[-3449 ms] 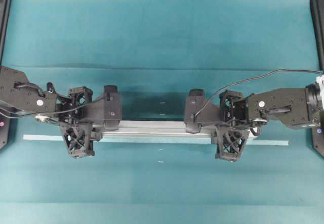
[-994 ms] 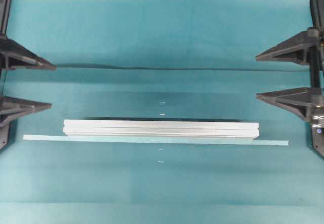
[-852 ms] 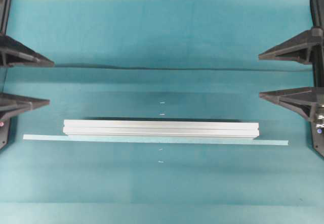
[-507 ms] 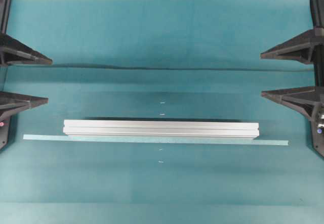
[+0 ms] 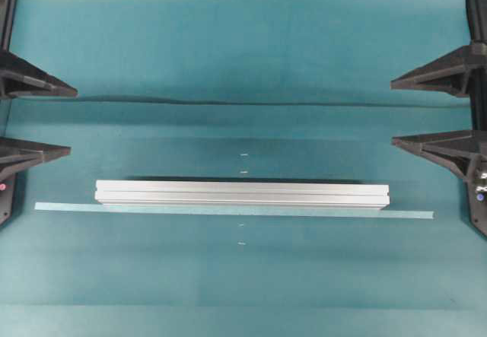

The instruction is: Lift the metal rail with both hands.

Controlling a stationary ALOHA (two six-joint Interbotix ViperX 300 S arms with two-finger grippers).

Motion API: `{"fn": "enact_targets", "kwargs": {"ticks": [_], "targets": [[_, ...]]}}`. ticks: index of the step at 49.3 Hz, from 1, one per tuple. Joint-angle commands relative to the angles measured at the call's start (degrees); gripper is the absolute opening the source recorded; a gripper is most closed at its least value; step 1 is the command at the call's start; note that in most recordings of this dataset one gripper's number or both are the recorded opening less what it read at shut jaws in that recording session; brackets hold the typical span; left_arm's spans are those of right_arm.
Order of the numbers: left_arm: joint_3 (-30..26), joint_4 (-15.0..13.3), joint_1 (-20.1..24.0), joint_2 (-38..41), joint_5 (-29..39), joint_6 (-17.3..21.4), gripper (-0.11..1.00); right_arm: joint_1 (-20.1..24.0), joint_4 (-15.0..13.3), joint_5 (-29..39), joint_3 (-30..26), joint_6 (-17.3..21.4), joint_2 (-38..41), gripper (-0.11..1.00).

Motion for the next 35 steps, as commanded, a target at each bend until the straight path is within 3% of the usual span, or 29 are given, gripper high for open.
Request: {"fn": "enact_targets", "kwargs": {"ticks": [1,35], "targets": [[-1.1,-0.2,0.0,0.1,-0.5,-0.2,0.94,-0.2,0.0,-0.6,-0.3,0.2,0.1,0.98],[-0.2,0.0,0.0,0.3,-2.8,-0.4,0.94,-0.2,0.0,-0.5,0.1,0.2,0.1,0.98]]}}
